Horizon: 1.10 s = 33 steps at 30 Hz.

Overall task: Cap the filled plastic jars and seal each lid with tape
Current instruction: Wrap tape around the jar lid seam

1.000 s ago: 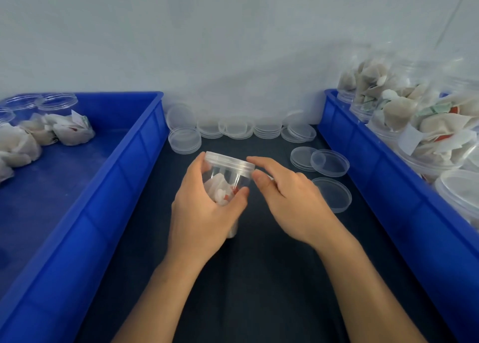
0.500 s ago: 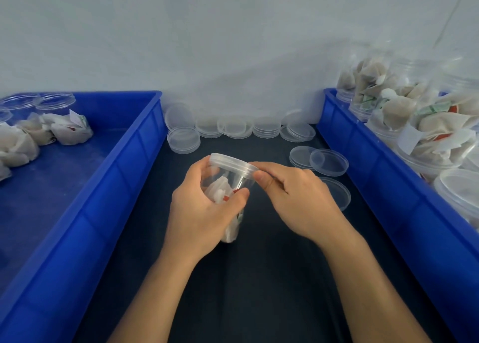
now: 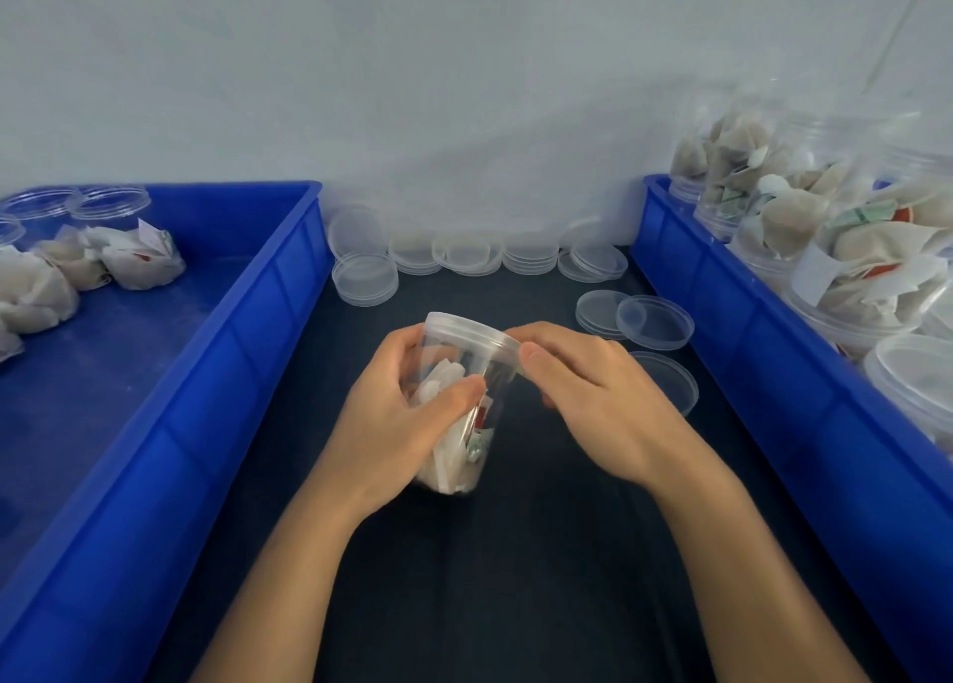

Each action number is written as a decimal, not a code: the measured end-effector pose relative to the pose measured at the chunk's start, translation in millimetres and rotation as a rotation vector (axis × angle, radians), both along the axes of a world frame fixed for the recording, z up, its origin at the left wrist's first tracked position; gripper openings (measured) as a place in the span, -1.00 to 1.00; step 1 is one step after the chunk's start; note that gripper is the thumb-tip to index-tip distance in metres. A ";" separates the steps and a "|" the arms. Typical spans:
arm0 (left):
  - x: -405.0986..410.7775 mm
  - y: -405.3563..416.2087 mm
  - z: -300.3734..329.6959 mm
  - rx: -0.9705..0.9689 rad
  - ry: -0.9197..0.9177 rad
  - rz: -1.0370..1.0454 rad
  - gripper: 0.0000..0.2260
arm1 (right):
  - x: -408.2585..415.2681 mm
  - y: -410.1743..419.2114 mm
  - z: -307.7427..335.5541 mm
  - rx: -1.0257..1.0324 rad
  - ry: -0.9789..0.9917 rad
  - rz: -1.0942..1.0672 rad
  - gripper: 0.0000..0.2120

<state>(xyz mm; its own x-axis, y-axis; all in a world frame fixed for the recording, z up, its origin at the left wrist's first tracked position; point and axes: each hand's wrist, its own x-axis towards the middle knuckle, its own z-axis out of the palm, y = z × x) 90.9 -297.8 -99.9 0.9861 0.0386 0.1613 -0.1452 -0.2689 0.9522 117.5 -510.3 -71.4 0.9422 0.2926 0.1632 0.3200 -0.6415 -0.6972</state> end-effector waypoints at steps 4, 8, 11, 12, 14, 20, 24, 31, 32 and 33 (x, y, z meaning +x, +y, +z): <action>-5.5 -0.7 1.6 0.132 -0.010 0.042 -0.38 | -0.7 5.9 -1.3 -0.085 -0.078 -0.042 -0.74; -18.1 -12.2 7.7 0.455 -0.251 0.311 -0.26 | -5.9 11.5 0.9 -0.114 -0.149 -0.080 -0.72; -26.9 -29.8 7.1 0.632 -0.317 0.335 -0.22 | -9.6 15.8 3.9 -0.138 -0.164 -0.086 -0.72; -26.5 -34.7 5.2 0.686 -0.294 0.325 -0.15 | -9.4 16.2 4.3 -0.157 -0.164 -0.084 -0.73; -23.7 -39.3 1.6 0.766 -0.246 0.326 -0.06 | -9.0 15.1 4.3 -0.174 -0.154 -0.071 -0.74; -12.3 -22.8 -4.7 0.621 -0.208 0.348 -0.13 | -4.2 9.3 1.2 -0.042 -0.020 -0.023 -0.62; -9.5 -16.4 -7.5 0.370 -0.196 0.304 -0.12 | 0.3 7.0 -2.8 -0.049 -0.053 -0.020 -0.65; -5.6 -13.4 -12.6 0.107 -0.173 0.262 -0.16 | 4.3 7.8 -5.5 -0.079 -0.026 -0.014 -0.62; -4.8 -13.1 -13.2 0.089 -0.170 0.260 -0.17 | 4.0 8.2 -5.0 -0.084 -0.025 -0.013 -0.62; -4.1 -13.1 -13.6 0.067 -0.165 0.255 -0.18 | 3.7 8.7 -4.6 -0.088 -0.026 -0.015 -0.63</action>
<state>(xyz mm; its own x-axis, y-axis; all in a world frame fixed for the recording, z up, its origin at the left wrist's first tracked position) 86.9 -310.8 -113.5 0.9061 0.2656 0.3292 -0.2163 -0.3778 0.9002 121.2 -501.6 -76.0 0.9423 0.2929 0.1620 0.3273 -0.7051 -0.6291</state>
